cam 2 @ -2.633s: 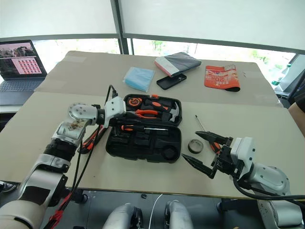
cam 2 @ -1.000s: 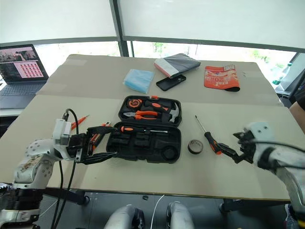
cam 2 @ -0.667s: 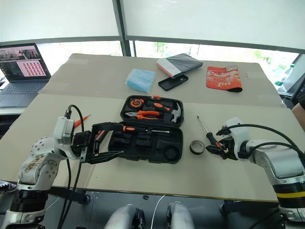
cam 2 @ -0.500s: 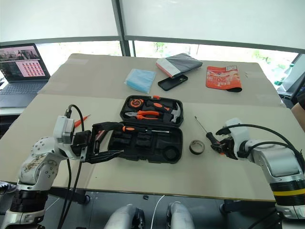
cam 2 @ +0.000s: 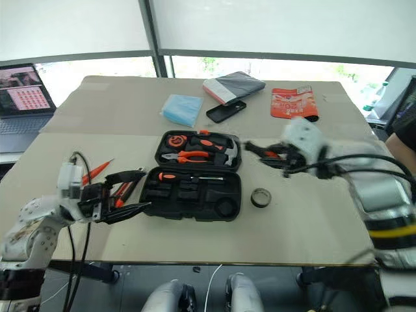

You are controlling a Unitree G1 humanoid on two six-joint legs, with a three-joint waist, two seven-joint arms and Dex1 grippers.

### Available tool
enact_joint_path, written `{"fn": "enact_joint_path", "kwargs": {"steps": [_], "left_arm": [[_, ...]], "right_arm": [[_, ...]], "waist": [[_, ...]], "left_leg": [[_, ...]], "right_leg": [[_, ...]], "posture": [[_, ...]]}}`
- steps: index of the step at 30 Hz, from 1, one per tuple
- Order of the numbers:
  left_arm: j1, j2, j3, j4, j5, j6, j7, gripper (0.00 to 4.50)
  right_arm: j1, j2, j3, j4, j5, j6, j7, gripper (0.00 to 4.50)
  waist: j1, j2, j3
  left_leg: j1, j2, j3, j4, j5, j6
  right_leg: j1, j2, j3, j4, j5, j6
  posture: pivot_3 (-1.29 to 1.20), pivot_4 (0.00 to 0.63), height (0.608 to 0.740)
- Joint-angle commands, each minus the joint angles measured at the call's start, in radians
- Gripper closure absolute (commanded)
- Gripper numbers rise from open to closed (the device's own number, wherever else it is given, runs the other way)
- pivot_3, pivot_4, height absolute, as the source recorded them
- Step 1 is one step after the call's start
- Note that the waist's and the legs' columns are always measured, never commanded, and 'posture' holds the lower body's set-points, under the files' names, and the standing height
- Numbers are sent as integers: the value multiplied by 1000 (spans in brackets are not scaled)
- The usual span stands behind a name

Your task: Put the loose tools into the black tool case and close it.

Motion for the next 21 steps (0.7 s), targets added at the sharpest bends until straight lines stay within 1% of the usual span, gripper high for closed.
{"fn": "enact_joint_path", "kwargs": {"steps": [1, 3, 6, 10, 15, 19, 21], "left_arm": [[48, 41, 41, 8, 70, -81, 4, 0], [66, 52, 44, 23, 105, -114, 15, 0], [79, 52, 55, 18, 97, -97, 48, 0], [105, 51, 50, -25, 93, -82, 73, 0], [117, 35, 48, -69, 89, -88, 114, 0], [118, 42, 51, -71, 88, -92, 118, 0], [113, 44, 54, -67, 88, -94, 121, 0]], "right_arm": [[-81, 50, 129, 16, -71, 94, 51, 3485], [-115, 68, 202, 55, -131, 89, 78, 3485], [-147, 93, 266, 112, -202, 72, 91, 3485], [-175, 163, 288, 181, -258, 87, 61, 3485], [-169, 173, 303, 207, -313, 92, 69, 3485], [-163, 175, 298, 203, -324, 108, 91, 3485], [-160, 172, 297, 200, -329, 120, 99, 3485]], "waist": [[9, 0, 0], [21, 1, 0], [32, 1, 1], [26, 1, 1], [23, 1, 1], [17, 1, 1], [14, 1, 1]], "left_leg": [[0, 0, 0, 0, 0, -1], [-1, -1, 0, 0, 3, -6], [-5, -3, 0, 2, 1, -3], [-8, -4, 1, 4, 0, 0], [-7, -4, 1, 3, 0, -1], [-6, -4, 1, 3, 1, -3], [-5, -4, 1, 3, 0, -7]], "right_leg": [[0, 0, 0, 0, 0, -1], [-1, -2, -2, 1, -1, -3], [-2, -7, -3, 0, -1, -3], [-3, -9, -2, -2, 0, -1], [-3, -8, -3, -1, 0, -2], [-2, -8, -3, 0, 0, -1], [-2, -8, -3, 1, 0, -1]], "posture": [[0, 150, 740], [0, 150, 740], [0, 150, 740], [0, 150, 740], [0, 150, 740], [0, 150, 740], [0, 150, 740]]}}
